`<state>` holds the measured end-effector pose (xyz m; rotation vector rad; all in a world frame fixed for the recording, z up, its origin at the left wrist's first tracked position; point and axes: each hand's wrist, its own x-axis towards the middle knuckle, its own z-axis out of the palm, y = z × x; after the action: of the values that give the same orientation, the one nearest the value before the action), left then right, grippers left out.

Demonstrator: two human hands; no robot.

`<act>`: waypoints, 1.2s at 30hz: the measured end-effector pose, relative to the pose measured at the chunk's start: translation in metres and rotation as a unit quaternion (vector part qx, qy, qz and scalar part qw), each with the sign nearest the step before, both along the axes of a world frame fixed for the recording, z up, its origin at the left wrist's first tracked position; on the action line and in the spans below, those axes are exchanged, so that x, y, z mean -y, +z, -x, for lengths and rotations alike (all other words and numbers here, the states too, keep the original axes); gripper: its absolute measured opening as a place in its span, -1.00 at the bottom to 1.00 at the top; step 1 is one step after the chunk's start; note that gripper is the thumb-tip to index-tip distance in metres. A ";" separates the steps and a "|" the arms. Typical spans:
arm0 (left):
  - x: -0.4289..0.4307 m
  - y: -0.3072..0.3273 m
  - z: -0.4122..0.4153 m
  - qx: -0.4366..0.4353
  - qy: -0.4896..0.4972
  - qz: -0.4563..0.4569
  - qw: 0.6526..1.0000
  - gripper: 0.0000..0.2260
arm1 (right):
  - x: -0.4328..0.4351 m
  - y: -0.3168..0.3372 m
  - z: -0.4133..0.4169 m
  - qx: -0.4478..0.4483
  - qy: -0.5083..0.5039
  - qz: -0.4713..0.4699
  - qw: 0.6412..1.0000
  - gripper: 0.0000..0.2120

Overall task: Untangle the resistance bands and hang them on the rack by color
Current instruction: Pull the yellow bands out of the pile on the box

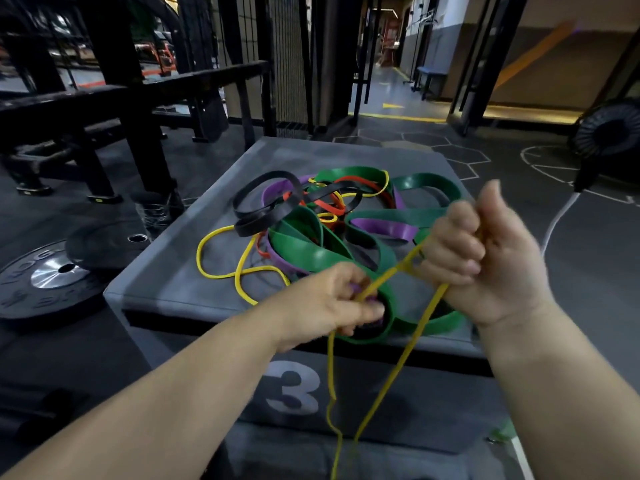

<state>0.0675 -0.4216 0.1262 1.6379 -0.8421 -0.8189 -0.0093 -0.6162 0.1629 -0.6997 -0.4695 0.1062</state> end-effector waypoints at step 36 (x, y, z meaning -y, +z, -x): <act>-0.023 0.017 -0.004 0.082 -0.013 0.005 0.997 -0.89 | -0.048 -0.006 0.026 -0.188 -0.238 0.374 0.877 -0.62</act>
<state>0.0717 -0.3984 0.1435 1.7063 -0.9819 -0.7030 -0.0356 -0.5680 0.1574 -1.5050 0.1580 -0.0504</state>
